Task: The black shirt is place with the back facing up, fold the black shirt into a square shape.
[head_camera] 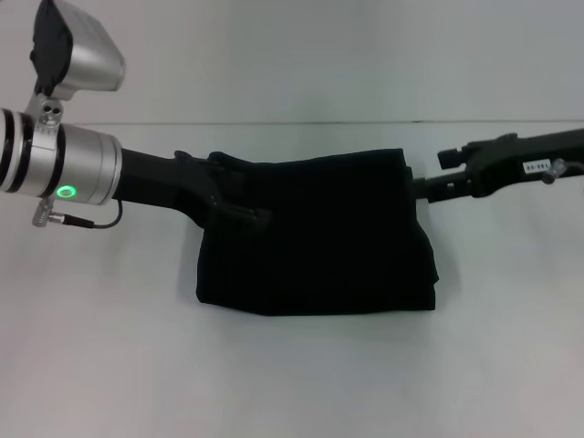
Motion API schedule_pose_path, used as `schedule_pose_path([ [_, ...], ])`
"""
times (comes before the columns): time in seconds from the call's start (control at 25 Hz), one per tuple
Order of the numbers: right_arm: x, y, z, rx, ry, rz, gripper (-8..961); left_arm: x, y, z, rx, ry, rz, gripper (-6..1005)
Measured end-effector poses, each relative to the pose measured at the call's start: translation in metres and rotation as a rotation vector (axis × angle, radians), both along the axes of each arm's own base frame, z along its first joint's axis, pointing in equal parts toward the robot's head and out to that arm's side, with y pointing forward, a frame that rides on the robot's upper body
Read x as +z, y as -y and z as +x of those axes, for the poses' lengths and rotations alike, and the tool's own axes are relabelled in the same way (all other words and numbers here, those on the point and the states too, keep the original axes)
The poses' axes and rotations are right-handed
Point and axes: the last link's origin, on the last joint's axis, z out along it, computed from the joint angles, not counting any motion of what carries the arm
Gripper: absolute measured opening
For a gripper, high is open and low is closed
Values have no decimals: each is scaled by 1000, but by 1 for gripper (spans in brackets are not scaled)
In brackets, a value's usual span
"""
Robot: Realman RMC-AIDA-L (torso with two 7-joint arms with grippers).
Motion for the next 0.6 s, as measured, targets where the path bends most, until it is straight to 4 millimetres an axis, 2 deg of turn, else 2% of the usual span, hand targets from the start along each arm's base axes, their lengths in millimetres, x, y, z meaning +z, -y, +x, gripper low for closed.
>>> schedule_pose_path([
  [0.28,10,4,15,-29,-20,32,916,2,3,-5,7,1,24,797],
  [0.6,10,8,20,-40,-37,37,916,1,4,-5,6,6,26,798],
])
